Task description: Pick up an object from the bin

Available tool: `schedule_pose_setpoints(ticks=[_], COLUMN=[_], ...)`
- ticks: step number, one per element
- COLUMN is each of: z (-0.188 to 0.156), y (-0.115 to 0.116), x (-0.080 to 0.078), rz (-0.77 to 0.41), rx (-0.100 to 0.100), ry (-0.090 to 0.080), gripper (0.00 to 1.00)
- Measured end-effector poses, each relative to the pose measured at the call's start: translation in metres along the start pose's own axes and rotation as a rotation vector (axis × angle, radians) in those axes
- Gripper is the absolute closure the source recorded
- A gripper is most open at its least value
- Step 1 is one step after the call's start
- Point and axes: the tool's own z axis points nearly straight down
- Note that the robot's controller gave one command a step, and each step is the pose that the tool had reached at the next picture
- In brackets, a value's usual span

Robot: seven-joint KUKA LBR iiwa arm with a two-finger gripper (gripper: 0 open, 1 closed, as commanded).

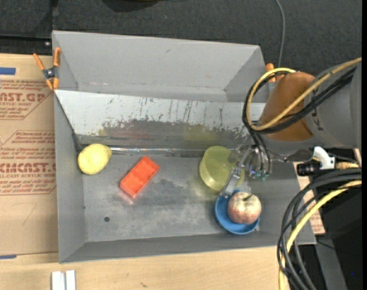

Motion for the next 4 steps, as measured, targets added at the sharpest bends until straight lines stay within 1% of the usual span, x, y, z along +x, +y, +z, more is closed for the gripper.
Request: schedule_pose_setpoints(ticks=[1, 2, 3, 4], z=[0.026, 0.029, 0.029, 0.022], y=[-0.024, 0.044, 0.044, 0.043], x=[0.072, -0.006, -0.006, -0.005], rz=[-0.343, -0.596, -0.596, -0.596], rx=[-0.001, 0.011, 0.011, 0.011], ry=[-0.027, 0.030, 0.030, 0.034], gripper=[0.00, 1.00, 1.00, 1.00])
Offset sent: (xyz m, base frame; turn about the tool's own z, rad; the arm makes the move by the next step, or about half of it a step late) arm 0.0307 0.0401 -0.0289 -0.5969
